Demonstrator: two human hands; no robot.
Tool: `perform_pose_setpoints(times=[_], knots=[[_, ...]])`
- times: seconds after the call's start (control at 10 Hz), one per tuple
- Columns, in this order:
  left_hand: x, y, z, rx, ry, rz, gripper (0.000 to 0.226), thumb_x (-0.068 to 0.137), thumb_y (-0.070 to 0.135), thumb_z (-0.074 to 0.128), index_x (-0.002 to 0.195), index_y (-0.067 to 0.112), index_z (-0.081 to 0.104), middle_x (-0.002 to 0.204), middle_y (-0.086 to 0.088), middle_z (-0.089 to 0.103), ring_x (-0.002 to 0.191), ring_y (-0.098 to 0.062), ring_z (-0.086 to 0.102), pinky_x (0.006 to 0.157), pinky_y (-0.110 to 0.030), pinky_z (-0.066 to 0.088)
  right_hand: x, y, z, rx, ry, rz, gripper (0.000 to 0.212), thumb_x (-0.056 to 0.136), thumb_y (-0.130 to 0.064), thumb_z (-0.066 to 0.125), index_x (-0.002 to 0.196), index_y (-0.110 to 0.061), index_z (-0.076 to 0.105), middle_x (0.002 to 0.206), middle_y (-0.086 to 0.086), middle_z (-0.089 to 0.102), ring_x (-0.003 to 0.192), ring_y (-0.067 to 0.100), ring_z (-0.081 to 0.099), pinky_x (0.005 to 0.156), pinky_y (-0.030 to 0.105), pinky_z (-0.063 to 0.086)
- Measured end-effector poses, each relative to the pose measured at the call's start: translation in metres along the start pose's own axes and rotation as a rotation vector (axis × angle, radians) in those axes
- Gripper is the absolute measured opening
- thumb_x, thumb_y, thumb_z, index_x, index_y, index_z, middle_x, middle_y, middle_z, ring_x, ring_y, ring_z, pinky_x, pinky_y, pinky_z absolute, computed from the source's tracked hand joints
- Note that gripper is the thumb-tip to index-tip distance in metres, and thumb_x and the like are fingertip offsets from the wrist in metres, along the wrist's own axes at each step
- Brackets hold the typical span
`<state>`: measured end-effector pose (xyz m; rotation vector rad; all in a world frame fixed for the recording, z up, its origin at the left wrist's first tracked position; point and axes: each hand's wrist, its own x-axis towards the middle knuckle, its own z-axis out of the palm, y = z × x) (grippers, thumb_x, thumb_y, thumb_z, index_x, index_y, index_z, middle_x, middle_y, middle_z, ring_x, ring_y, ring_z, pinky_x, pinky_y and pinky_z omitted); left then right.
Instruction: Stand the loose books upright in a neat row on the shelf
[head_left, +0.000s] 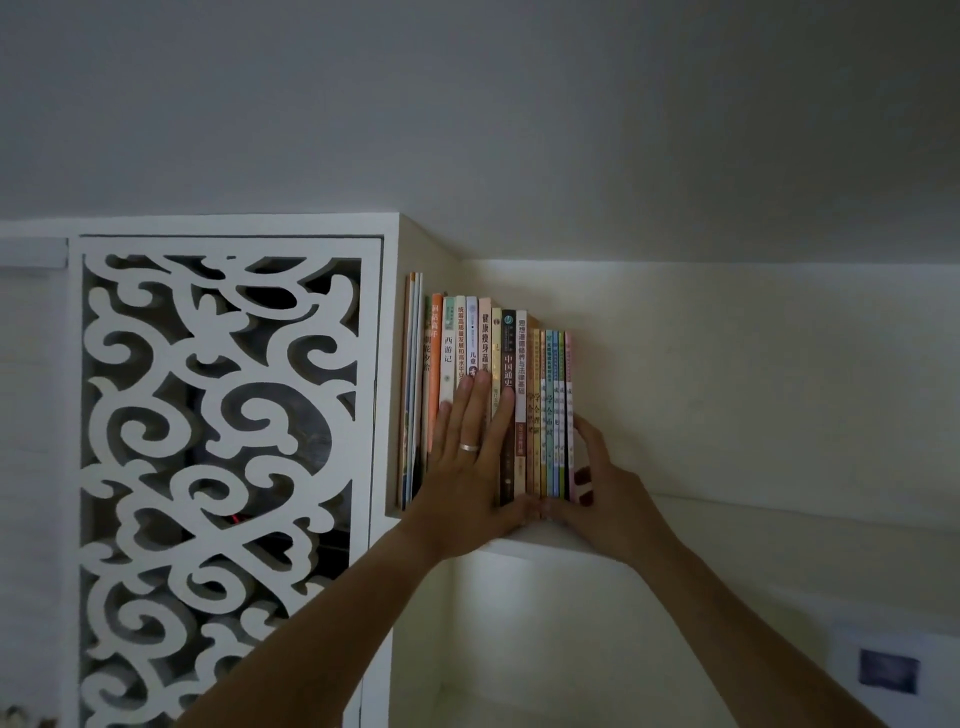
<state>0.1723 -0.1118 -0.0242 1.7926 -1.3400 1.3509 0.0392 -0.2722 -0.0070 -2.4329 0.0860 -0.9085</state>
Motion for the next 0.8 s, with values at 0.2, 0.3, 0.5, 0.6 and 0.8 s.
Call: perform_pose_setpoints(times=[0.2,0.3,0.5,0.6,0.8], knots=[[-0.002,-0.001,0.001,0.056,-0.010,0.000,0.108,0.088,0.061,0.069,0.162,0.002,0.018,0.172,-0.020,-0.002,0.160,-0.037,-0.002,0.127,-0.062,0.009,-0.004,0.006,-0.003,0.005,-0.053,0.056,0.110,0.085,-0.031,0.081,0.160,-0.045,0.001,0.119,-0.006,0.064,0.078,-0.013,0.055,0.063,-0.004,0.039],[-0.001,-0.002,0.002,0.062,-0.017,0.006,0.107,0.088,0.061,0.069,0.162,0.002,0.018,0.171,-0.021,-0.001,0.160,-0.037,-0.001,0.127,-0.062,0.009,-0.002,0.006,-0.003,-0.047,-0.049,0.054,0.110,0.086,-0.028,0.080,0.160,-0.045,-0.001,0.120,0.001,0.070,0.073,-0.013,0.054,0.061,-0.003,0.040],[-0.004,0.001,-0.003,0.161,-0.104,-0.023,0.099,0.096,0.072,0.044,0.163,0.005,0.015,0.171,-0.022,-0.003,0.160,-0.037,-0.003,0.126,-0.062,0.013,-0.010,-0.002,-0.004,-0.130,0.013,0.120,0.112,0.082,-0.041,0.083,0.162,-0.040,0.005,0.105,0.007,0.066,0.080,0.012,0.061,0.079,0.027,0.052],[-0.019,0.004,-0.007,0.187,-0.159,-0.048,0.084,0.104,0.066,0.028,0.164,0.008,0.015,0.172,-0.020,-0.001,0.160,-0.036,-0.001,0.124,-0.062,0.019,-0.014,-0.010,-0.006,-0.170,0.018,0.250,0.103,0.078,-0.050,0.084,0.158,-0.020,0.027,0.138,0.012,0.059,0.122,0.029,0.058,0.095,0.033,0.047],[-0.040,0.015,-0.035,0.084,-0.231,-0.099,0.071,0.106,0.061,0.016,0.166,0.025,0.004,0.174,-0.009,-0.006,0.160,-0.025,-0.010,0.123,-0.066,0.016,-0.030,-0.010,-0.019,-0.104,-0.006,0.247,0.087,0.083,-0.049,0.079,0.152,-0.012,0.041,0.149,0.013,0.050,0.130,0.026,0.052,0.097,0.029,0.044]])
